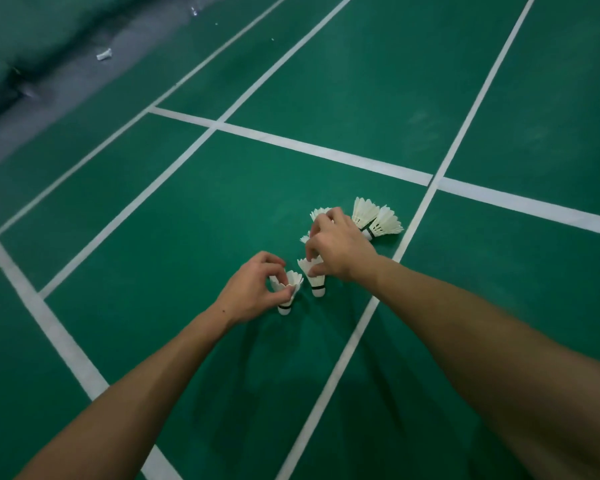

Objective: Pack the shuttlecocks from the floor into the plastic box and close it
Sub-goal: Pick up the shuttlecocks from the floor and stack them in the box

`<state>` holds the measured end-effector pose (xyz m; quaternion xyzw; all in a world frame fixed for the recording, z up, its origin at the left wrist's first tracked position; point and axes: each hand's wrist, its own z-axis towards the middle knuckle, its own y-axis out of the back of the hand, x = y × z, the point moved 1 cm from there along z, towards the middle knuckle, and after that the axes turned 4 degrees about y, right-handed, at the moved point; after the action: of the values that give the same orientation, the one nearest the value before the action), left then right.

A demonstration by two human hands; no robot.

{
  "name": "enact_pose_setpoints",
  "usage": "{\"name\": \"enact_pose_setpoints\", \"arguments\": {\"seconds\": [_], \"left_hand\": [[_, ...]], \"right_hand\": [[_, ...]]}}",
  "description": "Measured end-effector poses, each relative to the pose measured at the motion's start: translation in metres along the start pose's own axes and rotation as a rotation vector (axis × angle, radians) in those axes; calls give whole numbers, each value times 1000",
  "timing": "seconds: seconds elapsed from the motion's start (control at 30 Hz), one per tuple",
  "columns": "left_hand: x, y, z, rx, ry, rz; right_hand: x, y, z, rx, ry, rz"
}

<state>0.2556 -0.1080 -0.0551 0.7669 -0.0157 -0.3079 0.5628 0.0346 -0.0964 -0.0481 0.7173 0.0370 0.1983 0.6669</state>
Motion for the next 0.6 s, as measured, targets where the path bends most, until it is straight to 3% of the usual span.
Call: {"name": "enact_pose_setpoints", "arguments": {"seconds": [0.23,0.47,0.6], "left_hand": [[5,-1,8,-9,7,20],[-7,5,18,13,-10,41],[-40,29,68,40,-74,215]], "right_hand": [[-18,12,16,199,67,-83],[-34,-5,3,86,-2,31],[-38,-4,-10,23,-38,158]]}}
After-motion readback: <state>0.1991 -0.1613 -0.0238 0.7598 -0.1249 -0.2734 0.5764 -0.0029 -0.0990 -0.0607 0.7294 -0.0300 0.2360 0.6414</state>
